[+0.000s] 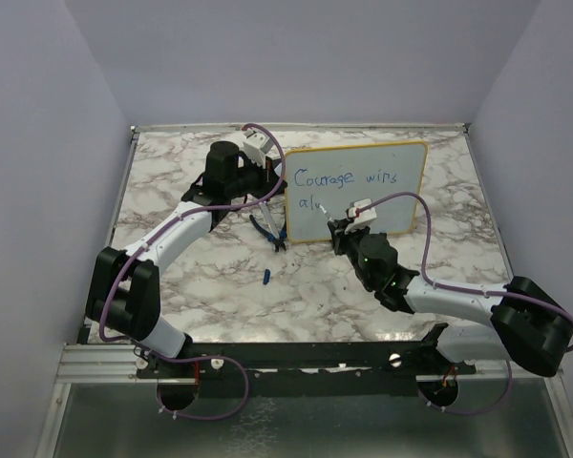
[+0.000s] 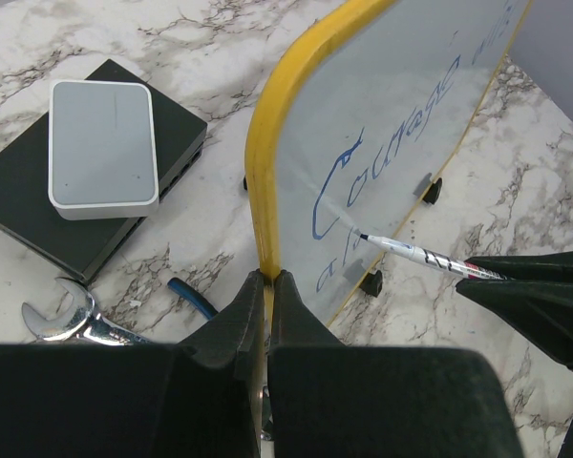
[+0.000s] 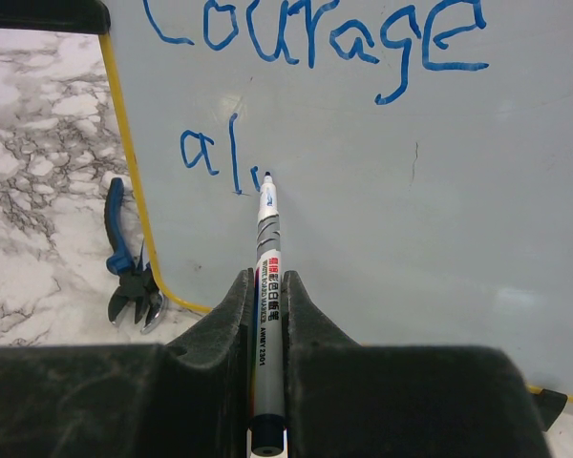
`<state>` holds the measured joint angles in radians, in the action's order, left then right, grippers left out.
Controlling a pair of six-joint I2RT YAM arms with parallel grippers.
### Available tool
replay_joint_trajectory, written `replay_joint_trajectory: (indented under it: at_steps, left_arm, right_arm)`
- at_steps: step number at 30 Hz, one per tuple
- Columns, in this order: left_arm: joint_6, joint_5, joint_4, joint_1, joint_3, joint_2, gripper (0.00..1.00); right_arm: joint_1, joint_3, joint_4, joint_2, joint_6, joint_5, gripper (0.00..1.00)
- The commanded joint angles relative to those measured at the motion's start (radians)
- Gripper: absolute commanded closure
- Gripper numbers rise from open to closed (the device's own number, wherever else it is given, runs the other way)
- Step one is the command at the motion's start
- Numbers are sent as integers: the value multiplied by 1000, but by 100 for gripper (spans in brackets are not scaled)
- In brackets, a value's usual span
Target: Write a sentence on the whiteboard
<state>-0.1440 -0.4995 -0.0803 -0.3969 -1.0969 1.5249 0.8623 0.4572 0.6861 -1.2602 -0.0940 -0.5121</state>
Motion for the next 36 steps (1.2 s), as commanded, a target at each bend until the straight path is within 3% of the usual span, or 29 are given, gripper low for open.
replay_joint_trajectory:
  at_steps: [1,17,36]
  left_arm:
    - [12,-20,28,-16,-4,-22,100]
    - [15,-19,30,-16,-4,-22,100]
    - [15,-19,30,-16,-5,-26,100]
  right_arm:
    - [-6,17,-1,-6,8,-69,99]
    - [-6,-37,-41,8,-40,-84,99]
    - [-6,28,-20,25,29,-92,99]
